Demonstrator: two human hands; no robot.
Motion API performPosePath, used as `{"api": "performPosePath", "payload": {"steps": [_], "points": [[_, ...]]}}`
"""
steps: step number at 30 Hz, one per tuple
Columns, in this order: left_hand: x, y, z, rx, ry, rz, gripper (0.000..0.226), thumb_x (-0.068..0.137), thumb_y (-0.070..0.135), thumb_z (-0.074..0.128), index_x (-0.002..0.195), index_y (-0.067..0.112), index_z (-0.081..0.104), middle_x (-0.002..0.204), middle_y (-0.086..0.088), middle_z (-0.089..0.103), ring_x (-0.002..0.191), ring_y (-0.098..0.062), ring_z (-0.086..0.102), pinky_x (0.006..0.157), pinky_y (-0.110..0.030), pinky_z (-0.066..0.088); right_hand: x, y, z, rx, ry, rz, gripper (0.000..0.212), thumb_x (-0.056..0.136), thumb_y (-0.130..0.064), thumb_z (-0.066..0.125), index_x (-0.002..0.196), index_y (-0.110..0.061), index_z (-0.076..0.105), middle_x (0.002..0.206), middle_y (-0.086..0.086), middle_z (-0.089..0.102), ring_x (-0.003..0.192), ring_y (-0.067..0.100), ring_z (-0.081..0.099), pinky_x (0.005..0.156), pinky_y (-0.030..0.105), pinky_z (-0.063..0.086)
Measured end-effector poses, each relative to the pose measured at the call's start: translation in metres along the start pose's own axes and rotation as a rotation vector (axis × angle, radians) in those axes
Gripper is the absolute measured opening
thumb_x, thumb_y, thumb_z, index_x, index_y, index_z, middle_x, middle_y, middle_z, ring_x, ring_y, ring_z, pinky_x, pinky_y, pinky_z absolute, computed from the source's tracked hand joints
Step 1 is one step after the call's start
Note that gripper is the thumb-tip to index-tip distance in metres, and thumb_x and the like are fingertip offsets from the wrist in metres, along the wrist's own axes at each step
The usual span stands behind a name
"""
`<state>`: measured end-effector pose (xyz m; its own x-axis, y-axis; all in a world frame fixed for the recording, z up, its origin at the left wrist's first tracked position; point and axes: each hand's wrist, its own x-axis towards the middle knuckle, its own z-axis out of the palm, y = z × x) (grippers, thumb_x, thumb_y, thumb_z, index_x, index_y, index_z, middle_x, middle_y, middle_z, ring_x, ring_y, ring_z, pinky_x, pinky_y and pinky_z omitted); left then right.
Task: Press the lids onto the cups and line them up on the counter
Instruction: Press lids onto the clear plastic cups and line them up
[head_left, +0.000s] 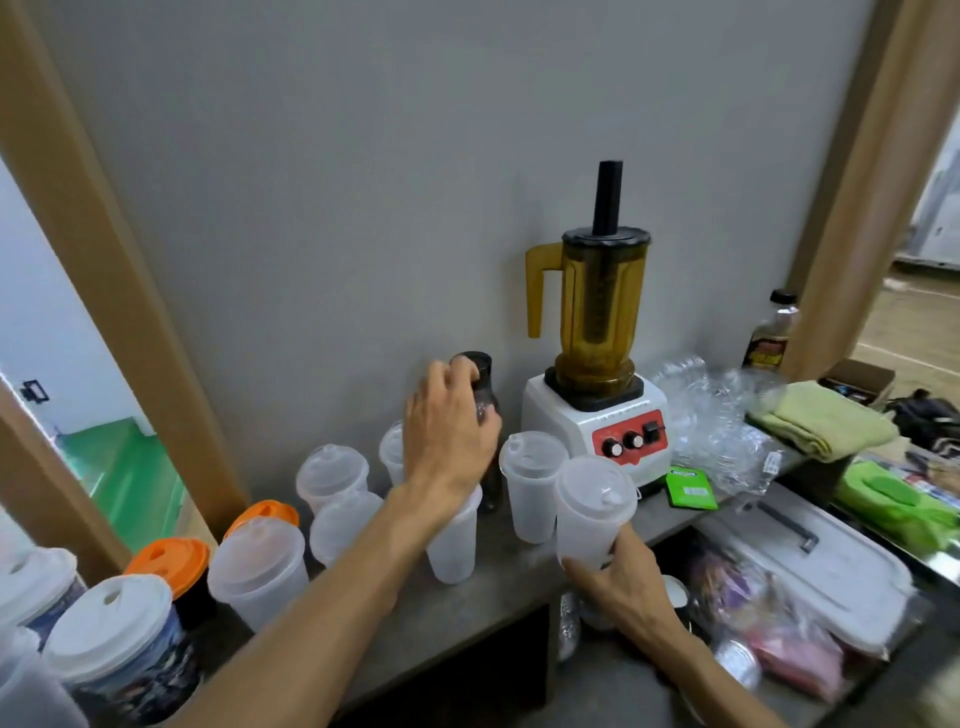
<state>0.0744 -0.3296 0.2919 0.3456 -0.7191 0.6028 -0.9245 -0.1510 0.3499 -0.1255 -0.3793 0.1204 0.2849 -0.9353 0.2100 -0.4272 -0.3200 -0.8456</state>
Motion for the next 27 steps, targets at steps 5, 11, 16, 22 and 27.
{"api": "performPosePath", "payload": {"steps": [5, 11, 16, 22, 27], "points": [[0.076, -0.03, 0.015, 0.077, -0.332, -0.064, 0.076, 0.088, 0.042, 0.066, 0.152, 0.029, 0.027, 0.152, -0.012, 0.031, 0.137, -0.035, 0.037, 0.114, -0.046, 0.032, 0.004, 0.006, 0.005, -0.014, -0.034, 0.005, 0.025, 0.075, -0.035, 0.077, 0.092, -0.03, 0.06, 0.084, -0.016, 0.071, 0.078, -0.005, 0.065, 0.063, 0.02, 0.052], [0.104, -0.047, 0.05, -0.014, -0.412, -0.02, 0.032, 0.087, 0.028, 0.066, 0.117, 0.017, 0.061, 0.113, -0.01, 0.067, 0.106, -0.034, 0.059, 0.09, -0.042, 0.05, 0.009, 0.006, 0.008, -0.026, -0.025, 0.0, 0.021, 0.077, -0.029, 0.077, 0.084, -0.03, 0.058, 0.078, -0.014, 0.069, 0.079, -0.012, 0.062, 0.06, 0.012, 0.048], [0.123, -0.042, 0.061, -0.038, -0.34, -0.055, 0.023, 0.088, 0.027, 0.065, 0.108, 0.017, 0.061, 0.107, -0.013, 0.065, 0.101, -0.037, 0.059, 0.083, -0.038, 0.047, 0.009, 0.009, 0.011, 0.024, -0.04, -0.004, 0.023, 0.076, -0.031, 0.078, 0.09, -0.03, 0.06, 0.08, -0.017, 0.07, 0.077, -0.005, 0.065, 0.06, 0.015, 0.049], [0.128, -0.028, 0.08, -0.041, -0.389, -0.054, 0.03, 0.094, 0.026, 0.063, 0.12, 0.012, 0.06, 0.116, -0.016, 0.062, 0.11, -0.037, 0.054, 0.081, -0.036, 0.038, 0.008, 0.007, 0.012, 0.057, -0.045, -0.008, 0.024, 0.077, -0.031, 0.079, 0.094, -0.03, 0.062, 0.084, -0.021, 0.069, 0.08, -0.006, 0.065, 0.062, 0.013, 0.049], [0.121, -0.024, 0.069, -0.018, -0.438, -0.101, 0.07, 0.091, 0.038, 0.068, 0.149, 0.017, 0.035, 0.136, -0.019, 0.048, 0.127, -0.039, 0.045, 0.1, -0.045, 0.041, 0.007, 0.005, 0.011, 0.047, -0.028, -0.014, 0.026, 0.075, -0.025, 0.079, 0.09, -0.032, 0.059, 0.083, -0.028, 0.067, 0.078, -0.01, 0.063, 0.062, 0.011, 0.046]]}}
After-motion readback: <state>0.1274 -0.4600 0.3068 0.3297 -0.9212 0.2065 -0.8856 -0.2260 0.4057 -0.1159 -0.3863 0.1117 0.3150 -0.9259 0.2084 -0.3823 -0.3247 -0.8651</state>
